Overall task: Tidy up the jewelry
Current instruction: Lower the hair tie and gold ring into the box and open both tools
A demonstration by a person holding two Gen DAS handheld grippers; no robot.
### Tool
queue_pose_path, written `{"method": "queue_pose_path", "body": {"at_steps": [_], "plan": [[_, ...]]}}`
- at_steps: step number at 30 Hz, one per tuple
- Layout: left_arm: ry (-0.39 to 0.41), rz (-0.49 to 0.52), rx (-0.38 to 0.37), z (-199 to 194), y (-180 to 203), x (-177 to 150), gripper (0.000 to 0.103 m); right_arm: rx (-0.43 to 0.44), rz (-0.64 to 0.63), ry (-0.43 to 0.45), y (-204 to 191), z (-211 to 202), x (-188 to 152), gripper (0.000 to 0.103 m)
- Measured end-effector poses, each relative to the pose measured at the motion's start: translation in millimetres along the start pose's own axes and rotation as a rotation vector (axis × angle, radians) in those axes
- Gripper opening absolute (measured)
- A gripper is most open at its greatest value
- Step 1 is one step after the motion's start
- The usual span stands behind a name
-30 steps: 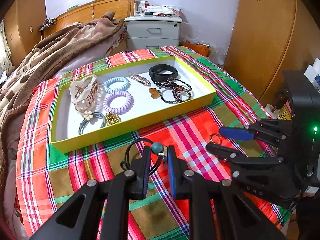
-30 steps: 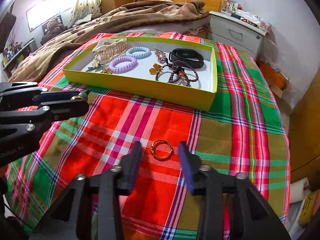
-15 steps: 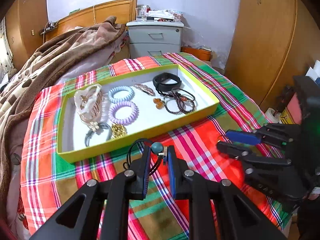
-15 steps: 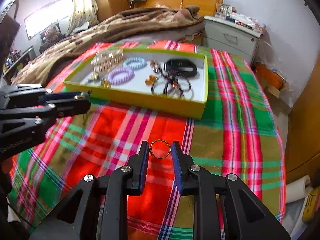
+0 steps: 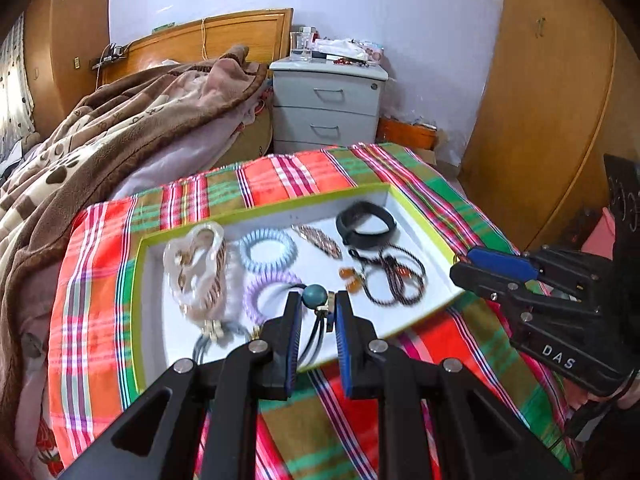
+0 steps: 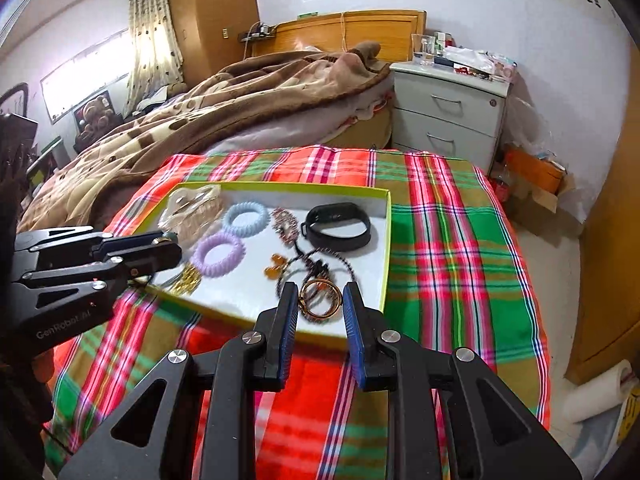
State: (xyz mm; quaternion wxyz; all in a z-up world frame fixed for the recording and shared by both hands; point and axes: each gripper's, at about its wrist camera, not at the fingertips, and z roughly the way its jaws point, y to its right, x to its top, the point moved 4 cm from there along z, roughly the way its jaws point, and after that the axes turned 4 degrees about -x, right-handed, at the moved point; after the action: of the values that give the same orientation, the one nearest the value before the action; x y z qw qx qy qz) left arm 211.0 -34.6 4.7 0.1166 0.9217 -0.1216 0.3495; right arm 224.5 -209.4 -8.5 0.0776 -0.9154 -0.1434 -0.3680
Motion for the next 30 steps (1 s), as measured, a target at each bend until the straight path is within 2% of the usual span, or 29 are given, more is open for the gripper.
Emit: {"method": "queue_pose_path", "body": {"at_steps": [3,6,14,27,30], "plan": [[-0.012,-0.025,-0.015,12.5,-6.8,7.7,0.017,-0.002,-0.006,-0.024,1.4,10.4,2.9,0.024],[-0.031,-0.001,0.008,26.5,-5.6,10.6,0.017,-0.011,-0.019,-0.046,3.1,20.7,4.8,0.024],[-0.076,-0.004,-0.005,51.0,-0.8,5.9,0.017,-0.037,-0.048,-0.12,10.2,44.6,0.9,0.024],[-0.108,-0.035,0.001,63.0,0.5,-2.4,0.018,-0.06,-0.094,-0.136,5.7,52.0,3.9,0.024],[-0.111,-0.047,0.005,62.3,-2.0,-4.3,0.023,-0.059,-0.091,-0.137,4.5,52.2,4.8,0.024]]}}
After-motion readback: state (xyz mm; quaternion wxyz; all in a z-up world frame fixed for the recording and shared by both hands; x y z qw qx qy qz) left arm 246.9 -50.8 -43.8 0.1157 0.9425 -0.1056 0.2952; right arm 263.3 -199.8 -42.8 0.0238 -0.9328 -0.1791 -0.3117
